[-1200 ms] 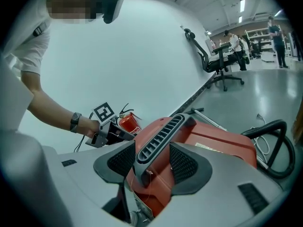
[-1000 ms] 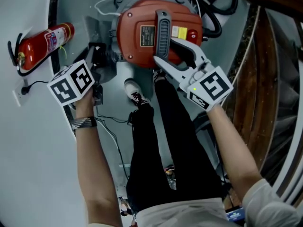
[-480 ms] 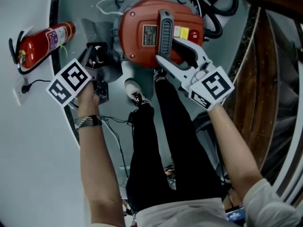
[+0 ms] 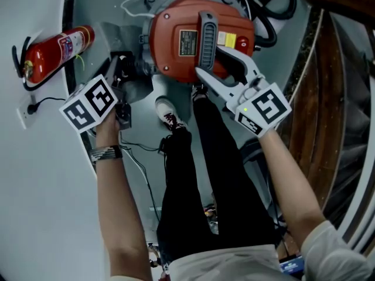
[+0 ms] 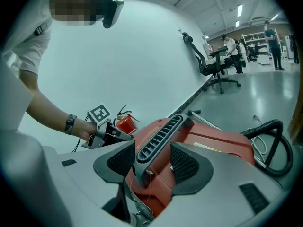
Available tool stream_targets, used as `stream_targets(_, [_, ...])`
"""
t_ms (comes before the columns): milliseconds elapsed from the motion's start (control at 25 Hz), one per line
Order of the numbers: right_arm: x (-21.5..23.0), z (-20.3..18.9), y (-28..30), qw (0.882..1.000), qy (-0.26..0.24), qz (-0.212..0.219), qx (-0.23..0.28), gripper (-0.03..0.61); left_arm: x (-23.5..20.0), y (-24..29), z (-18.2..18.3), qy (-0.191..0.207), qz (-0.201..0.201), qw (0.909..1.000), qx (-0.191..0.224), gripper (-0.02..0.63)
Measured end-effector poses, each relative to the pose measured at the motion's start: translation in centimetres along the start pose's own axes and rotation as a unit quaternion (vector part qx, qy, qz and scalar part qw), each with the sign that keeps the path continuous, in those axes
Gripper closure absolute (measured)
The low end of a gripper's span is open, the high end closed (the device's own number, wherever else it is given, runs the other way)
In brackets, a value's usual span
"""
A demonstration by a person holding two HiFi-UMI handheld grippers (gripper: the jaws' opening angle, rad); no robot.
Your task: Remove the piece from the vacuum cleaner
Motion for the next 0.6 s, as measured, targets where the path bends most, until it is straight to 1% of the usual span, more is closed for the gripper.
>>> stream_targets(80, [0.0,0.0,0.1,1.000,0.002,0.002,-0.001,0.339,-0.1,-0.5,-0.2,0.032,-0.009,0.9994,0.004,0.528])
stream_targets(200, [0.0,0.0,0.0,1.000,0.002,0.002,-0.001,0.339,-0.2,-1.5,-0.8,0.066,-0.017,0.9976,0.012,0.514])
stream_targets(320, [0.0,0.0,0.0,1.000,0.000,0.001,0.000,0.339,0.2,-2.5,-1.8,0.108,-0.014,0.9938,0.022,0.502])
stream_targets(400, [0.1,0.0,0.0,1.000,0.001,0.000,0.000,0.339,0.6,-3.0,-2.6,0.137,-0.005,0.9902,0.024,0.488])
stream_targets(480, [0.1,0.0,0.0,1.000,0.003,0.001,-0.001,0.339,0.7,-3.4,-3.4,0.165,0.013,0.9859,0.022,0.488])
stream_targets(600, [0.1,0.0,0.0,1.000,0.005,0.001,-0.002,0.339,0.6,-3.6,-4.0,0.183,0.034,0.9824,0.017,0.488])
Point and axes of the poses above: the fingertips, and each gripper's own axes: y forward along the fingers, x to its right, z out of its top, the point moved 5 cm from there along -y, backward along the fingers, and after that the axes turned 10 degrees about z, right-handed, at the moved point
